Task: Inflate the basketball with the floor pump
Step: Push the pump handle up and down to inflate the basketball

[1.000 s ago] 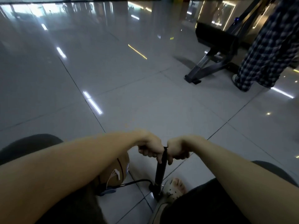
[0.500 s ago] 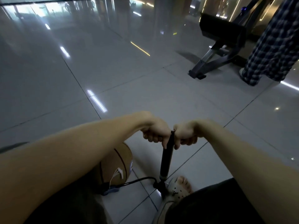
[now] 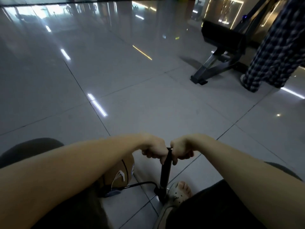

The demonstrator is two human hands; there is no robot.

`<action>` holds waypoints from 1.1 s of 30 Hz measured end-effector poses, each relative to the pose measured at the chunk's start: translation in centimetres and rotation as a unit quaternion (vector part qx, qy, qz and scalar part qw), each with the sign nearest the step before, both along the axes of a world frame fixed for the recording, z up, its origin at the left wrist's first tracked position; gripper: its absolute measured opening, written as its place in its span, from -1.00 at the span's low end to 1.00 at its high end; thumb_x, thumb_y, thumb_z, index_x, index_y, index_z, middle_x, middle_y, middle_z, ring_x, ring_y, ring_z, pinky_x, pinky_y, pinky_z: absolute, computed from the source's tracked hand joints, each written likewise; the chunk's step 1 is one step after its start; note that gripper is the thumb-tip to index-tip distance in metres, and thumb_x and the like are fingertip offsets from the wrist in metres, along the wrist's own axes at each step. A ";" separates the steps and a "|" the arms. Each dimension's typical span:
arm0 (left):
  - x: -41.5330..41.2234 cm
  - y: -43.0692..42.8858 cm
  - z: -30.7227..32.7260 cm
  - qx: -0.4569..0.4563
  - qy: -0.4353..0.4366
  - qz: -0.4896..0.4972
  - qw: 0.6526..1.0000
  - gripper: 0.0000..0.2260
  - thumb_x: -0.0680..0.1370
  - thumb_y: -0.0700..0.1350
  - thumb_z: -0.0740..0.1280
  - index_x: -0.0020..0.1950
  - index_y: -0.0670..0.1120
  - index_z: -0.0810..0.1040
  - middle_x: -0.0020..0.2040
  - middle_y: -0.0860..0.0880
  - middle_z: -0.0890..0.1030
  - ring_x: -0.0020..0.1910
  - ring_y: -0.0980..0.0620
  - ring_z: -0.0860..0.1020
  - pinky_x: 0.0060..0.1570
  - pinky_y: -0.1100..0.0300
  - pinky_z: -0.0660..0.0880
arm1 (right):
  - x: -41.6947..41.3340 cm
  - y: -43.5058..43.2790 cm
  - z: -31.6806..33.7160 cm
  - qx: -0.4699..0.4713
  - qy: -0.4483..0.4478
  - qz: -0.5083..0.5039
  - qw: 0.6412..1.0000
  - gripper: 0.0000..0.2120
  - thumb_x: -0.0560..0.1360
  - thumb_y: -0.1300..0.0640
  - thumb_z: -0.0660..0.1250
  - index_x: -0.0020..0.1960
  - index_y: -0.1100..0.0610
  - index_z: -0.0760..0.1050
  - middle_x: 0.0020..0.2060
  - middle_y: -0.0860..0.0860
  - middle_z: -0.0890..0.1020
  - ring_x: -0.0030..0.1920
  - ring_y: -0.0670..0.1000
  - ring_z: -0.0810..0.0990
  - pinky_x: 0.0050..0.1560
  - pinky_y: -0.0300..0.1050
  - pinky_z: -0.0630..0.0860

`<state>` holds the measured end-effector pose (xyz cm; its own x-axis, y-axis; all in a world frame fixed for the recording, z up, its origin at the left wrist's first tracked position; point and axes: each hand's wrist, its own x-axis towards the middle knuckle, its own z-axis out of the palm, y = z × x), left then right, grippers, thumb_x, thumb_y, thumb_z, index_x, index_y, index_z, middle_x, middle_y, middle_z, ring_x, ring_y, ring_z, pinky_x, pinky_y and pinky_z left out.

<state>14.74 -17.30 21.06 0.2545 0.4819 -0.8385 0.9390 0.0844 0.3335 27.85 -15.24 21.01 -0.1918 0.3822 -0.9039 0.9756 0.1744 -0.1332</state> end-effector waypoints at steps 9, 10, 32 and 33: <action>-2.2 6.1 11.6 0.020 -0.061 -0.004 0.998 -0.66 0.52 -0.17 0.42 -0.35 -0.01 0.33 -0.40 0.01 0.22 -0.44 0.01 0.12 -0.40 0.14 0.04 | 0.2 4.5 12.9 0.063 0.095 -0.060 0.992 -0.73 0.44 0.28 0.41 -0.33 0.10 0.39 -0.48 0.01 0.27 -0.49 -0.01 0.17 -0.43 -0.16 0.09; -2.0 6.0 10.3 0.014 -0.052 -0.010 0.999 -0.67 0.51 -0.18 0.43 -0.35 -0.02 0.35 -0.41 0.01 0.24 -0.45 0.02 0.14 -0.40 0.14 0.06 | 0.4 4.1 11.4 0.065 0.083 -0.062 0.992 -0.75 0.43 0.29 0.41 -0.33 0.11 0.40 -0.49 0.01 0.28 -0.49 0.00 0.18 -0.42 -0.17 0.10; 0.2 1.2 1.1 0.014 -0.016 -0.009 1.000 -0.73 0.49 -0.16 0.45 -0.32 -0.09 0.41 -0.41 -0.04 0.35 -0.50 -0.02 0.26 -0.44 0.19 0.19 | 0.7 0.9 1.3 0.018 0.012 -0.003 1.000 -0.81 0.49 0.20 0.40 -0.22 0.17 0.42 -0.51 0.03 0.30 -0.54 0.00 0.20 -0.45 -0.18 0.17; -0.3 2.1 3.2 0.012 -0.028 -0.003 1.000 -0.71 0.50 -0.16 0.47 -0.33 -0.08 0.41 -0.43 -0.03 0.35 -0.51 0.00 0.26 -0.44 0.19 0.19 | 0.6 1.6 3.3 0.023 0.027 -0.012 0.999 -0.84 0.49 0.21 0.40 -0.19 0.15 0.42 -0.52 0.02 0.29 -0.56 -0.01 0.19 -0.47 -0.21 0.15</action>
<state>14.43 -15.22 24.22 0.3035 0.4999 -0.8112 0.9194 0.0701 0.3871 28.43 -13.62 24.32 -0.2295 0.4289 -0.8737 0.9713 0.1581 -0.1775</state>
